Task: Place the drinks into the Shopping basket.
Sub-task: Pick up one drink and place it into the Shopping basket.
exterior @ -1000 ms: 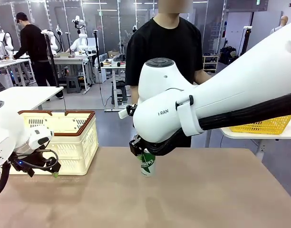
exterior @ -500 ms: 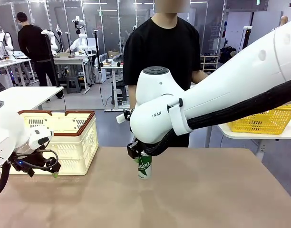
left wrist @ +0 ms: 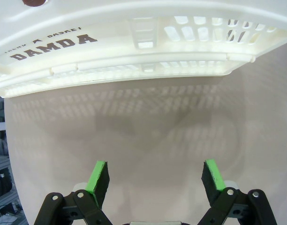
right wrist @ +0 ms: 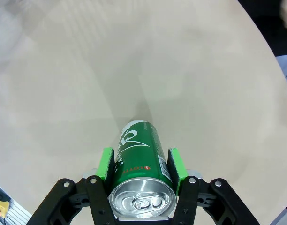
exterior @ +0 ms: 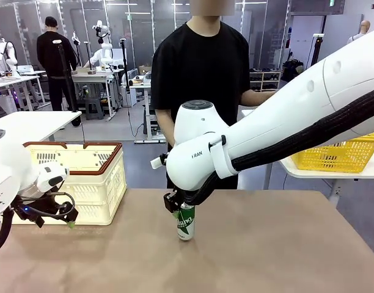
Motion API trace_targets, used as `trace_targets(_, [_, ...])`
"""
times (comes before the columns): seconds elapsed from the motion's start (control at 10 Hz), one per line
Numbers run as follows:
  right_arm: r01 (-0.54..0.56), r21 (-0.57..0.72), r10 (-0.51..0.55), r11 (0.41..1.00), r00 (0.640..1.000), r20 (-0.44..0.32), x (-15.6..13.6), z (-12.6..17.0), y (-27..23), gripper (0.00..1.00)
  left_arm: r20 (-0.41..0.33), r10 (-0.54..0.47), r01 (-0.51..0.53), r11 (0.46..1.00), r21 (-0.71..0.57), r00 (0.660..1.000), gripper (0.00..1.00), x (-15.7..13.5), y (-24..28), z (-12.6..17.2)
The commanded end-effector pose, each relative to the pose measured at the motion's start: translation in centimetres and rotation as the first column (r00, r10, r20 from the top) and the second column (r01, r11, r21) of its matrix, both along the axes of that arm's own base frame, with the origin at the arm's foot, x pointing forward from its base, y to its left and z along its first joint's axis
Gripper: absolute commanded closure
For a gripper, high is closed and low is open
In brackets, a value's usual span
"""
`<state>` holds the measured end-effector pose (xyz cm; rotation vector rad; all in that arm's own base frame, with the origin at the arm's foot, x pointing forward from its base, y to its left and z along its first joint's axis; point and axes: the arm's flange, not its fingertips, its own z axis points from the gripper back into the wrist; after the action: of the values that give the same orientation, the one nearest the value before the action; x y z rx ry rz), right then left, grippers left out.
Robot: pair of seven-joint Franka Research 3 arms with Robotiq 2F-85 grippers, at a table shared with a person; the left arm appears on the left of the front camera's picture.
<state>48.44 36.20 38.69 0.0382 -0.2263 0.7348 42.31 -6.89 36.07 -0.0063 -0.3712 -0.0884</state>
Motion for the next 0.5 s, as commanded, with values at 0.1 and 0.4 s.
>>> trace_targets(0.1, [-0.007, -0.018, 0.008, 1.0, 1.0, 0.012, 0.8, 0.39, 0.37, 1.0, -0.002, 0.014, -0.014, 1.0, -0.005, 1.0, 0.0, 0.0, 0.04, -0.02])
trace_targets(0.4, [-0.001, -0.023, 0.001, 1.0, 1.0, -0.01, 1.12, 0.02, 0.41, 0.34, -0.002, 0.014, -0.014, 1.0, -0.005, 1.0, 0.0, 0.0, 0.04, -0.02])
